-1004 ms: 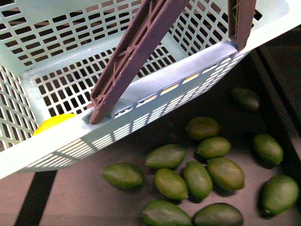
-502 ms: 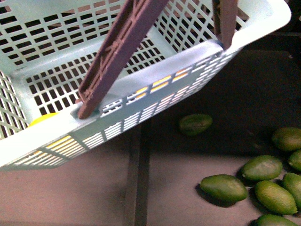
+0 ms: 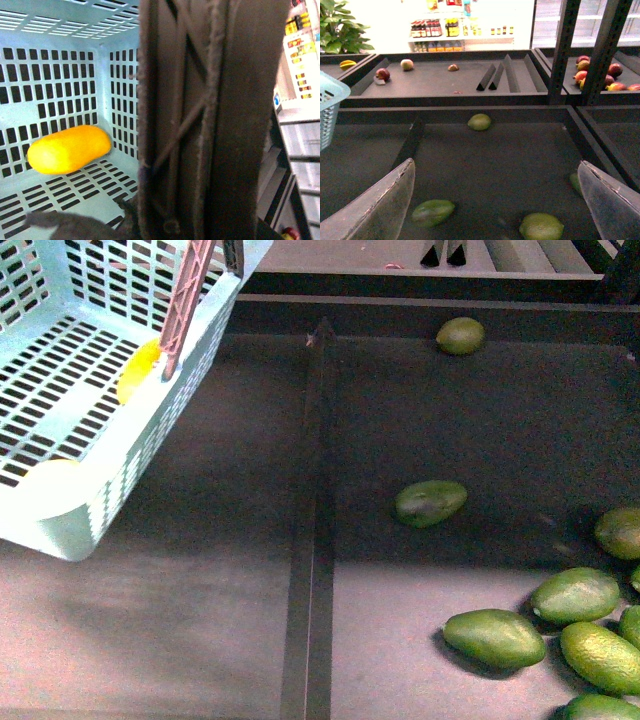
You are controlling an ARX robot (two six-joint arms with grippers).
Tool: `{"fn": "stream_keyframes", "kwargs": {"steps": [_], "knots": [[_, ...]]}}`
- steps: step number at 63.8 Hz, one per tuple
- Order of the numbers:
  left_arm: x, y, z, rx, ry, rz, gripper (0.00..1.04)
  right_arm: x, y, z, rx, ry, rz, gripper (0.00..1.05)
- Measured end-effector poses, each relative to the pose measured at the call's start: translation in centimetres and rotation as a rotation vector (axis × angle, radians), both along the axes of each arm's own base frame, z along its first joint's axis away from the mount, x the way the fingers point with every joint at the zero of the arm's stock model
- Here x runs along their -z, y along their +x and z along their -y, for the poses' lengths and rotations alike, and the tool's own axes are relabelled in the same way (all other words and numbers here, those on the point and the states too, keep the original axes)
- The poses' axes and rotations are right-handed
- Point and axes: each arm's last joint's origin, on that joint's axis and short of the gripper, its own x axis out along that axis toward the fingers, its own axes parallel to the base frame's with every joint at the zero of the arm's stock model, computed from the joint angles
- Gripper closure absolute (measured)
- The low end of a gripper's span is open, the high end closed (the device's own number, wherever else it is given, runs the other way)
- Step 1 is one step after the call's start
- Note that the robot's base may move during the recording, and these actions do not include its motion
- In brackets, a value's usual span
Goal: Pick lemon and mango into basket
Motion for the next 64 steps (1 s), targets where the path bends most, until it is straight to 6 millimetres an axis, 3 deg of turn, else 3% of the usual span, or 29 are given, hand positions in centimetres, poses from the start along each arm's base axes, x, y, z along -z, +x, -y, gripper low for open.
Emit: {"fn": "stream_keyframes", "kwargs": {"steps": [10,17,31,47,55,64], "knots": [[3.0,5.4,-1.1,-0.016,-0.115,-0.018,0.91,0.0,0.0,0.0,0.001,0.0,0.0,0.09],[4.8,7.2,-1.3,0.002,-0.156,-0.045,0.91,0.0,0.0,0.0,0.001,0.0,0.0,0.09],[9.4,8.4,-2.8,-0.019,-0.159,-0.17,0.91,0.0,0.0,0.0,0.001,0.0,0.0,0.09],[10.8,8.0,-3.6,0.014,-0.21,-0.154,0.91,0.0,0.0,0.0,0.001,0.0,0.0,0.09],[10.8,7.3,-3.9,0.008,-0.222,-0.158,0.71,0.0,0.0,0.0,0.001,0.0,0.0,0.09],[8.8,6.1,-4.5,-0.009,-0.217,-0.124,0.44,0.0,0.0,0.0,0.001,0.0,0.0,0.09]]}}
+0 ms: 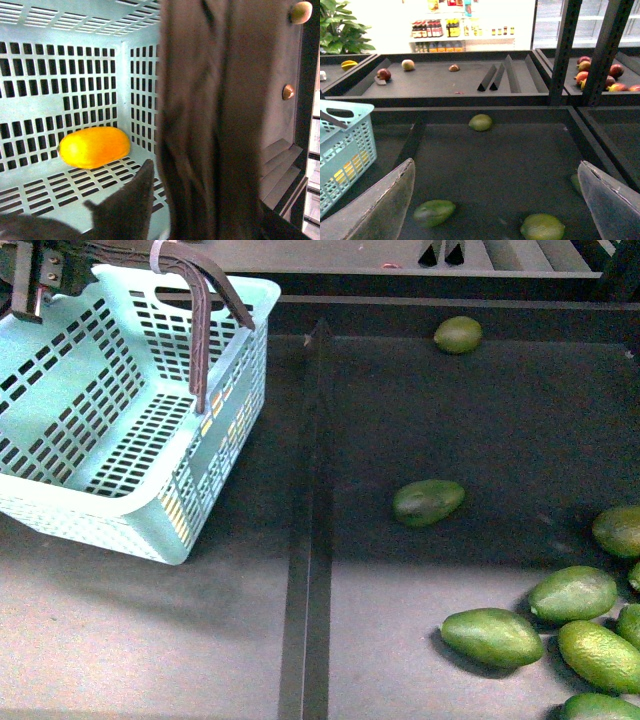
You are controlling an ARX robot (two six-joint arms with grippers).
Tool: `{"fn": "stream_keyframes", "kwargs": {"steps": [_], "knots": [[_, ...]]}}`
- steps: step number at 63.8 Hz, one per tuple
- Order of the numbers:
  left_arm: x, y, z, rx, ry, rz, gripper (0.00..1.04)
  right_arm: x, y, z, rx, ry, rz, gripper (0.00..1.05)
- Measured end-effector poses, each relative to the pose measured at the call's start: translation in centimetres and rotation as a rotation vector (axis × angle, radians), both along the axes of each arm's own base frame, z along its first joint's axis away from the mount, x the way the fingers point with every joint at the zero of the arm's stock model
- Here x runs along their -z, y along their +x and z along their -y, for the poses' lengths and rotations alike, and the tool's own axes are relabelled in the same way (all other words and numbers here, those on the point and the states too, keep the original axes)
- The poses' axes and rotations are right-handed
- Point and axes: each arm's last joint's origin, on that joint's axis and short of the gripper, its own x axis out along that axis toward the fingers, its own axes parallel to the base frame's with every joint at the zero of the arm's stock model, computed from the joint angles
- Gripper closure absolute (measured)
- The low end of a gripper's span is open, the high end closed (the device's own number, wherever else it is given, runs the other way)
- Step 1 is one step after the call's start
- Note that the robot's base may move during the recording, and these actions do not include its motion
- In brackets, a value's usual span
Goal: Pick lemon and mango into basket
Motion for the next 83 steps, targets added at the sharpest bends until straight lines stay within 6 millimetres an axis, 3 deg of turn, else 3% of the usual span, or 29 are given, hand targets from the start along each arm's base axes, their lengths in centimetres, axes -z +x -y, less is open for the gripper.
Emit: {"fn": "stream_keyframes", "kwargs": {"steps": [10,16,24,26,28,31,35,42,47,52,71,83], "knots": [[-3.7,-4.0,-0.8,-0.072,0.081,-0.01,0.06,0.0,0.0,0.0,0.0,0.0,0.0,0.09],[-5.3,-6.2,0.0,-0.07,0.156,-0.044,0.07,0.0,0.0,0.0,0.0,0.0,0.0,0.09],[-7.7,-8.5,3.5,0.039,0.218,-0.032,0.07,0.0,0.0,0.0,0.0,0.0,0.0,0.09],[-8.0,-8.6,3.9,0.101,0.233,0.012,0.09,0.0,0.0,0.0,-0.001,0.0,0.0,0.09],[-7.8,-8.8,4.2,0.23,0.274,0.161,0.16,0.0,0.0,0.0,-0.001,0.0,0.0,0.09],[-7.2,-9.7,3.8,0.341,0.43,0.337,0.25,0.0,0.0,0.0,0.001,0.0,0.0,0.09],[-6.0,-12.0,2.4,0.444,0.766,0.5,0.39,0.0,0.0,0.0,0.003,0.0,0.0,0.09],[-4.6,-16.2,-0.1,0.473,1.132,0.562,0.63,0.0,0.0,0.0,0.002,0.0,0.0,0.09],[-3.5,-18.4,-1.0,0.501,1.215,0.541,0.79,0.0,0.0,0.0,0.002,0.0,0.0,0.09],[-1.9,-21.1,-1.6,0.544,1.247,0.529,1.02,0.0,0.0,0.0,0.003,0.0,0.0,0.09],[0.1,-26.9,-3.9,0.552,1.265,0.53,1.01,0.0,0.0,0.0,0.003,0.0,0.0,0.09],[0.8,-29.3,-4.2,0.541,1.268,0.517,1.01,0.0,0.0,0.0,0.002,0.0,0.0,0.09]]}}
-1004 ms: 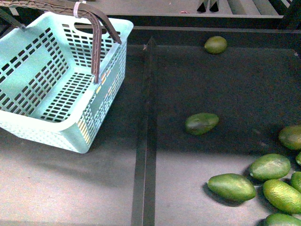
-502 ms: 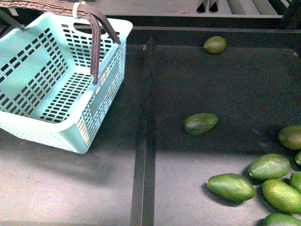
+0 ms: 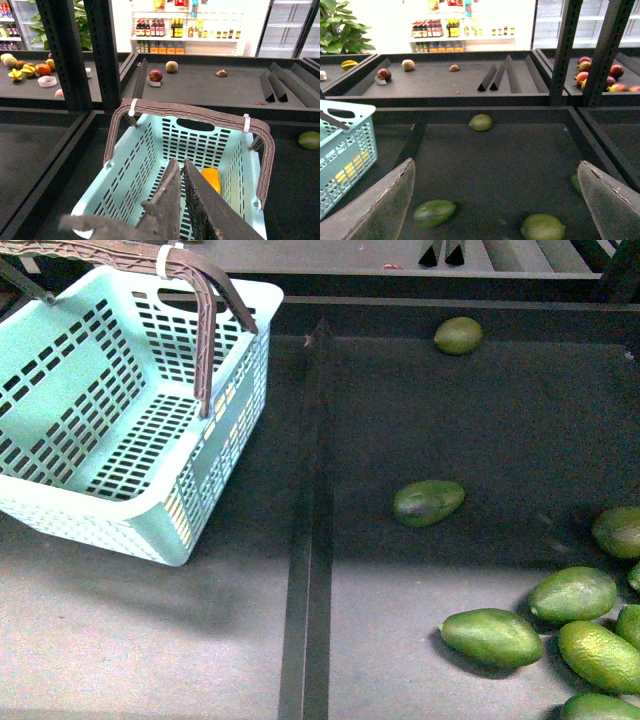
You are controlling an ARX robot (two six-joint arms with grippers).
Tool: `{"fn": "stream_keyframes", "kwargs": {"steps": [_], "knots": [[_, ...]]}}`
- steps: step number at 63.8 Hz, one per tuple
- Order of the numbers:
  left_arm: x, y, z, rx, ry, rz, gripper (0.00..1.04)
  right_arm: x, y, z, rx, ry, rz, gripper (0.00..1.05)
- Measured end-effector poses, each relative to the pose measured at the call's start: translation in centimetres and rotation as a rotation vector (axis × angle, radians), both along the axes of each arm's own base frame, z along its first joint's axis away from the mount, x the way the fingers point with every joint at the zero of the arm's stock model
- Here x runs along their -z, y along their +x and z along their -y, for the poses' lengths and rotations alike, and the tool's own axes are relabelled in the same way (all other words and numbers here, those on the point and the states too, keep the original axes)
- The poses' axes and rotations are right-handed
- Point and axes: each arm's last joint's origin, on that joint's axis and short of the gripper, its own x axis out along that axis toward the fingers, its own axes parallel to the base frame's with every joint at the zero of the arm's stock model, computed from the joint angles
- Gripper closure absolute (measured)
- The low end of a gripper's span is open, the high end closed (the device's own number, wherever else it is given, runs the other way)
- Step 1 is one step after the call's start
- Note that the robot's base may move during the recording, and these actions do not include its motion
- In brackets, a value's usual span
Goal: Pick lemon and mango into basket
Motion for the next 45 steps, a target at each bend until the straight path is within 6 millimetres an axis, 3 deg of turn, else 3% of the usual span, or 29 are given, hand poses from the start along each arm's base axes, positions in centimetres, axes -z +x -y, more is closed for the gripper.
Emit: {"fn": "stream_keyframes", "kwargs": {"steps": [13,45], "knots": [[1.3,-1.7,0.0,0.002,0.0,-0.007,1.01,0.0,0.0,0.0,0.0,0.0,0.0,0.09],[0.4,-4.2,0.0,0.002,0.0,0.024,1.01,0.0,0.0,0.0,0.0,0.0,0.0,0.09]]}}
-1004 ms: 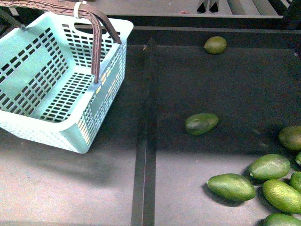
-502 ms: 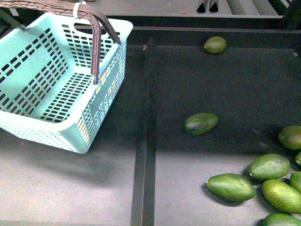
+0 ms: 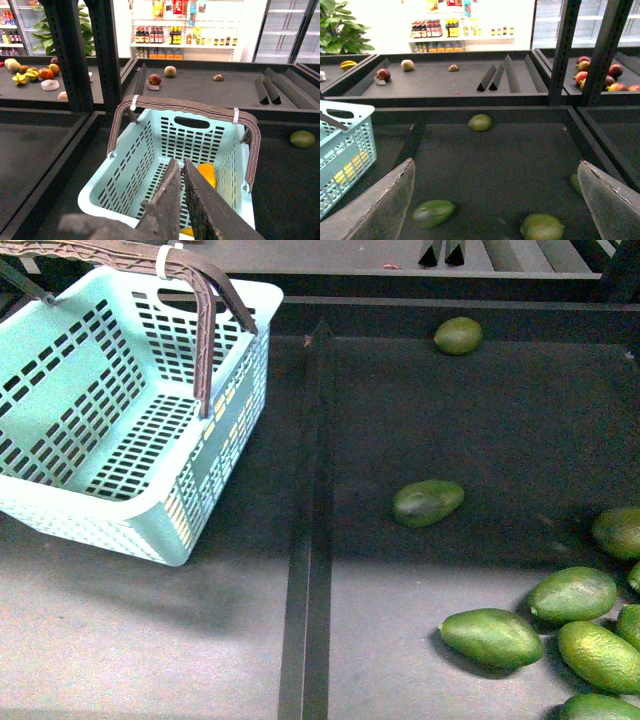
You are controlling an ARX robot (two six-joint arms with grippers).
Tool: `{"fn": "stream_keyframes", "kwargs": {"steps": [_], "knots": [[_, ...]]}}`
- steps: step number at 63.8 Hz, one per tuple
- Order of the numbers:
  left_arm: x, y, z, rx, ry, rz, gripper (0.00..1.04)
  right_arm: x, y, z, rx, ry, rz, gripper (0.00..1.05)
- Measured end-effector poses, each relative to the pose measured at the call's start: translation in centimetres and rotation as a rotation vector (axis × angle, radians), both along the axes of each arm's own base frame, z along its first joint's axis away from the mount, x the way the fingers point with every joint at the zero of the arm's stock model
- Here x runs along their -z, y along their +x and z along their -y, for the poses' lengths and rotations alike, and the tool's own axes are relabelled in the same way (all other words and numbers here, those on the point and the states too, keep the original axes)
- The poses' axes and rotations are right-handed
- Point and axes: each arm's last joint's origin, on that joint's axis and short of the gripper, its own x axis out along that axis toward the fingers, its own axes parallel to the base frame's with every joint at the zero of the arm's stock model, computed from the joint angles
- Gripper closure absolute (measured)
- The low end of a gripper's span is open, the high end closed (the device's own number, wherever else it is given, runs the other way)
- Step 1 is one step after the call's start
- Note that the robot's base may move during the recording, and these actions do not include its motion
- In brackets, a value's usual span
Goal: Pick lemon and mango into basket
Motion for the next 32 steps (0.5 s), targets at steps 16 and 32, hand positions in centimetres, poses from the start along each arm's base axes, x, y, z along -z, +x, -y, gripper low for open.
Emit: {"fn": "stream_keyframes", "kwargs": {"steps": [16,32], "knots": [[0.0,-0.8,0.0,0.0,0.0,0.002,1.01,0.0,0.0,0.0,0.0,0.0,0.0,0.09],[0.0,-1.3,0.0,0.0,0.0,0.002,1.01,0.0,0.0,0.0,0.0,0.0,0.0,0.09]]}}
